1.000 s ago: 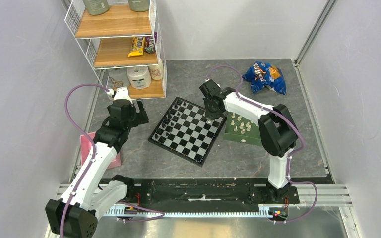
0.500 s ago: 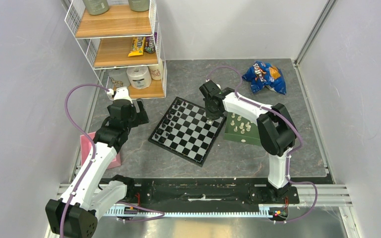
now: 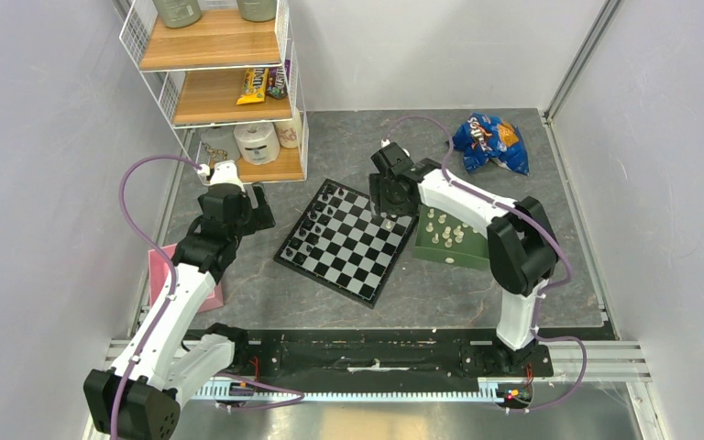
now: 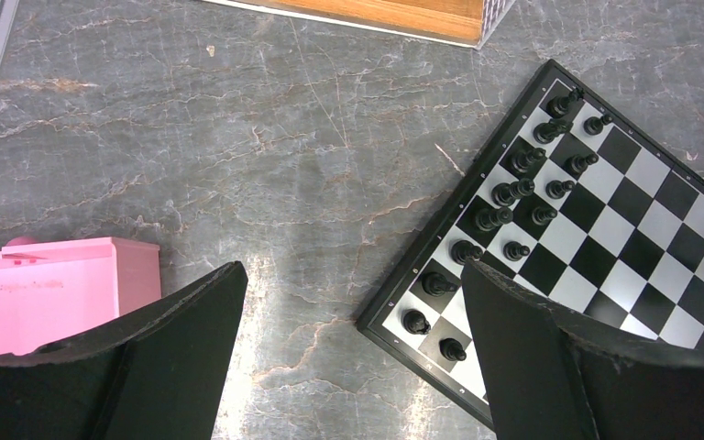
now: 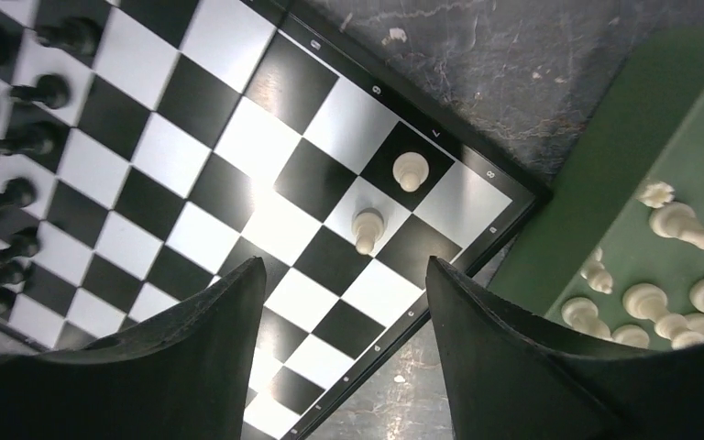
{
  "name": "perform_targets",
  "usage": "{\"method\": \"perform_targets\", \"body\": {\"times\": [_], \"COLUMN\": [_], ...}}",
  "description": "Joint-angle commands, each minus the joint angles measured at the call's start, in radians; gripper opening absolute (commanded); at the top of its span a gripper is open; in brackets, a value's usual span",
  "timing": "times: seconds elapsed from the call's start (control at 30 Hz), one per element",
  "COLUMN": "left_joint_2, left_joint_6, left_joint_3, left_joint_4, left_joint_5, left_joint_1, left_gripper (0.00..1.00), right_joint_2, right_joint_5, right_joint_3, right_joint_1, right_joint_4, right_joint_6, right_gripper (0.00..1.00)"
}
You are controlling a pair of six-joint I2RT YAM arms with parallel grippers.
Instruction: Set up the chess pieces on the board
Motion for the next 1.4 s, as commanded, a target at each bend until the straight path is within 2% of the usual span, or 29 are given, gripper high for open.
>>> {"method": "perform_targets", "body": {"times": [0.0, 0.17, 0.3, 0.43, 0.63, 0.7, 0.93, 1.37], "left_joint_2": [-0.022, -0.020, -0.017, -0.011, -0.014, -0.012, -0.010, -0.019], "left_joint_6": [0.032, 0.031, 0.031, 0.031, 0.032, 0.031, 0.032, 0.031], "left_joint_3": [-0.004, -0.004, -0.002, -0.001, -0.003, -0.002, -0.004, -0.004], "left_joint_4": [0.018, 0.018, 0.018, 0.018, 0.018, 0.018, 0.018, 0.018], "left_joint_5": [-0.013, -0.011, -0.007, -0.004, -0.015, -0.014, -0.013, -0.015], "left_joint_1": [0.004, 0.004, 0.004, 0.004, 0.004, 0.004, 0.004, 0.004], "left_gripper": [0.95, 0.95, 0.95, 0.95, 0.95, 0.95, 0.95, 0.95], "right_joint_2": [-0.123, -0.171, -0.202, -0.202, -0.172, -0.150, -0.072, 0.001], "right_joint_5": [0.021, 0.080, 0.059, -0.006, -0.007, -0.008, 0.005, 0.017], "right_joint_3": [0.027, 0.014, -0.030, -0.073, -0.112, -0.112, -0.081, -0.052], "right_joint_1": [-0.004, -0.044, -0.141, -0.254, -0.341, -0.356, -0.388, -0.413], "right_joint_4": [0.012, -0.010, -0.011, -0.011, -0.016, -0.015, -0.011, 0.026], "right_joint_6": [-0.013, -0.008, 0.020, 0.042, 0.013, 0.002, -0.006, -0.043], "right_gripper": [0.74, 0.77, 0.76, 0.67, 0.53, 0.49, 0.43, 0.39]}}
